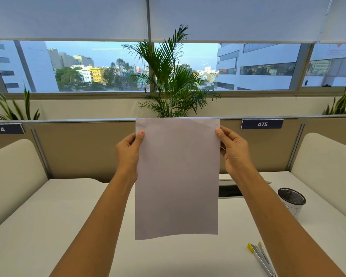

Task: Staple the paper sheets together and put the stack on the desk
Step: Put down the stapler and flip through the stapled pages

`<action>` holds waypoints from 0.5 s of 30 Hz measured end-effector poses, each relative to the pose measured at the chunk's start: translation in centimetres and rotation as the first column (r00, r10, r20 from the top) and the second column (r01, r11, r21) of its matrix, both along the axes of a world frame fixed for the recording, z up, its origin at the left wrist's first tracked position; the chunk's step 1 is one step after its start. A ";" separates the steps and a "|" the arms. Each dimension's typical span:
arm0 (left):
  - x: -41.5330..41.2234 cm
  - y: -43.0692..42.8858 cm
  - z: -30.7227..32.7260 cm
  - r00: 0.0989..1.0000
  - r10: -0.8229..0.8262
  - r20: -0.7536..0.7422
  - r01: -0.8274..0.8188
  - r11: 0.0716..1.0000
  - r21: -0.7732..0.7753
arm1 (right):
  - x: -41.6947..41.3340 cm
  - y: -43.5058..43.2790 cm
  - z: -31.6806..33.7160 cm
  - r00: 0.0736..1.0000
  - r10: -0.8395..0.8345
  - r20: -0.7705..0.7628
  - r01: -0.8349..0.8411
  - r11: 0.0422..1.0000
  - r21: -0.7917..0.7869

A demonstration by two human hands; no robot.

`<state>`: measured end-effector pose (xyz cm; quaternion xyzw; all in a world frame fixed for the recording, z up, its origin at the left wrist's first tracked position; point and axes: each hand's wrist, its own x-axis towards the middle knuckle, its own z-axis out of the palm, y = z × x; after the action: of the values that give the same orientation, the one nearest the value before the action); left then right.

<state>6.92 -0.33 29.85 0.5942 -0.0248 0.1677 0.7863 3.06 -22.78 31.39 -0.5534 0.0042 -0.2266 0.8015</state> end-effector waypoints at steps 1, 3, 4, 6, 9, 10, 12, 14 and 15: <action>0.1 0.1 -0.1 1.000 0.016 0.000 -0.016 1.000 0.010 | 0.1 0.0 -0.2 1.000 -0.004 0.001 0.004 1.000 -0.028; 0.2 0.0 -0.3 0.998 0.066 -0.002 -0.066 0.996 0.067 | 0.3 0.2 -0.5 0.999 -0.050 0.011 0.051 0.997 -0.062; 0.3 0.0 -0.4 0.994 0.106 -0.009 -0.104 0.988 0.111 | 0.5 0.4 -0.7 0.996 -0.088 0.015 0.089 0.994 -0.064; 0.5 -0.2 -0.8 0.981 0.194 -0.022 -0.187 0.965 0.185 | 0.7 0.9 -0.9 0.987 -0.157 0.017 0.158 0.986 -0.060; 0.0 -0.8 -1.7 0.963 0.269 -0.002 -0.260 0.930 0.259 | 1.4 2.0 -1.3 0.967 -0.252 0.033 0.254 0.958 -0.132; -0.5 -1.2 -2.0 0.960 0.278 0.017 -0.271 0.915 0.299 | 1.7 2.4 -1.4 0.956 -0.288 0.048 0.292 0.940 -0.179; -1.7 -2.2 -2.7 0.982 0.179 0.056 -0.187 0.913 0.363 | 2.2 3.4 -1.8 0.931 -0.352 0.093 0.364 0.891 -0.272; -3.0 -3.6 -3.0 0.996 -0.085 0.013 0.068 0.876 0.478 | 2.8 4.6 -2.0 0.918 -0.375 0.131 0.397 0.862 -0.315; -3.5 -4.4 -3.2 0.979 -0.197 -0.049 0.190 0.800 0.569 | 3.1 5.3 -2.1 0.920 -0.369 0.131 0.392 0.862 -0.321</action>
<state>3.42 -4.70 26.66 0.7953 -0.1392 0.0752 0.5852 6.17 -17.44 29.27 -0.6642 0.0479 -0.3955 0.6326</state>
